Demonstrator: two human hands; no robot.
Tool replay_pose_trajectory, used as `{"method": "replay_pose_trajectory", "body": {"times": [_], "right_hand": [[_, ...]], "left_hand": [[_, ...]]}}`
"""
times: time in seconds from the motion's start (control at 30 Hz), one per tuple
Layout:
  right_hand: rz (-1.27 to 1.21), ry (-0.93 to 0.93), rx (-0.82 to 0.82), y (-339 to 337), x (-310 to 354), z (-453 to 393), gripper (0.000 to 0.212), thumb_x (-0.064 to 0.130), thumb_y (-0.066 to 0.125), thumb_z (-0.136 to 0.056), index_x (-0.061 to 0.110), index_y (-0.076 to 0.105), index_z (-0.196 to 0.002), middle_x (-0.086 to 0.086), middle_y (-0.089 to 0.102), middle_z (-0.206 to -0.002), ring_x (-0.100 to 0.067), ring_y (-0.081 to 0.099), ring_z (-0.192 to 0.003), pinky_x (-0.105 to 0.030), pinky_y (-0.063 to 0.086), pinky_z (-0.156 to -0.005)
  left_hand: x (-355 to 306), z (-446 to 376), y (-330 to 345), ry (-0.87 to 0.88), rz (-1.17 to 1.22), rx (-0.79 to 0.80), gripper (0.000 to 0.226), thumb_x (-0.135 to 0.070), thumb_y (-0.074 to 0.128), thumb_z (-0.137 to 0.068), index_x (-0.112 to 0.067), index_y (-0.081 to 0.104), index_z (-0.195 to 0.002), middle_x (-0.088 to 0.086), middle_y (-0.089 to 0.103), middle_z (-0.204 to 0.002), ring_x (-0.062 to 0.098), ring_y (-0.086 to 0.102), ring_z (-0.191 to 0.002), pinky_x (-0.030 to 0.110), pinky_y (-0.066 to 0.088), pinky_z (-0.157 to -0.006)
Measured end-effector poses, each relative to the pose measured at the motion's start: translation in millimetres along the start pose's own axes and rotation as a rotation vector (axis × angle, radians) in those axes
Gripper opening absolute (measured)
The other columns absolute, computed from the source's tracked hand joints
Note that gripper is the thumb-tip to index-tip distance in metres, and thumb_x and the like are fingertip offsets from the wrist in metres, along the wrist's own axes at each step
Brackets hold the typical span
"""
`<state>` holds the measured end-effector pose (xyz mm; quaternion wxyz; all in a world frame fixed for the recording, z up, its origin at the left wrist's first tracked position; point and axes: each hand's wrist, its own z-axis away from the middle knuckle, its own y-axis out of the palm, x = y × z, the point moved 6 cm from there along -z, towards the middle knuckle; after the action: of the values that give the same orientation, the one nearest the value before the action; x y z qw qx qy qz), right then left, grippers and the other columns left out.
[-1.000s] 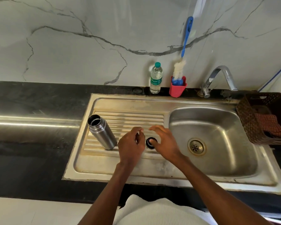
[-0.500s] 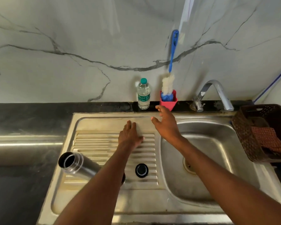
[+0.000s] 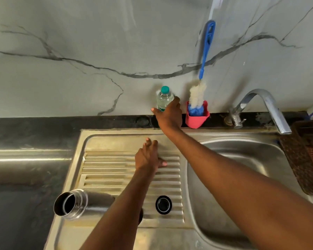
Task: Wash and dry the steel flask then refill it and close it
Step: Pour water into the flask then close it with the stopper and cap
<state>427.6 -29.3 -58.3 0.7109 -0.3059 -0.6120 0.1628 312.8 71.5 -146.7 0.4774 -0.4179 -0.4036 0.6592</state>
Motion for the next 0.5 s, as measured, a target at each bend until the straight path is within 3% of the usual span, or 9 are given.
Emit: {"method": "replay_pose_trajectory", "body": {"times": [0.2,0.33,0.5], "right_hand": [[-0.112,-0.058,-0.124,-7,-4,4,0.061,0.031,0.081,-0.086,0.012,0.048,-0.133,-0.005,0.064,-0.129,-0.027,0.066,-0.113,-0.035,0.052,-0.082],[-0.202,-0.136,-0.121,-25,-3,18,0.057,0.034,0.085,-0.082,0.014,0.055,-0.126,0.0,0.069,-0.117,-0.015,0.065,-0.102,-0.035,0.058,-0.082],[-0.294,-0.219,-0.1,-60,0,53,0.061,0.044,0.088,-0.077,0.021,0.058,-0.125,0.009,0.07,-0.111,-0.006,0.065,-0.098,-0.018,0.053,-0.078]], "left_hand": [[1,-4,2,-0.002,0.008,-0.034,0.088,-0.056,0.094,-0.063,-0.027,0.05,-0.133,0.003,0.054,-0.147,0.03,0.066,-0.117,0.044,0.058,-0.09],[3,-4,-1,0.006,0.027,-0.06,0.083,-0.058,0.094,-0.061,-0.029,0.052,-0.126,-0.001,0.06,-0.134,0.028,0.067,-0.111,0.041,0.058,-0.087],[2,1,-6,0.018,0.04,-0.057,0.08,-0.061,0.093,-0.061,-0.031,0.053,-0.123,-0.003,0.059,-0.132,0.025,0.067,-0.111,0.042,0.058,-0.088]]}}
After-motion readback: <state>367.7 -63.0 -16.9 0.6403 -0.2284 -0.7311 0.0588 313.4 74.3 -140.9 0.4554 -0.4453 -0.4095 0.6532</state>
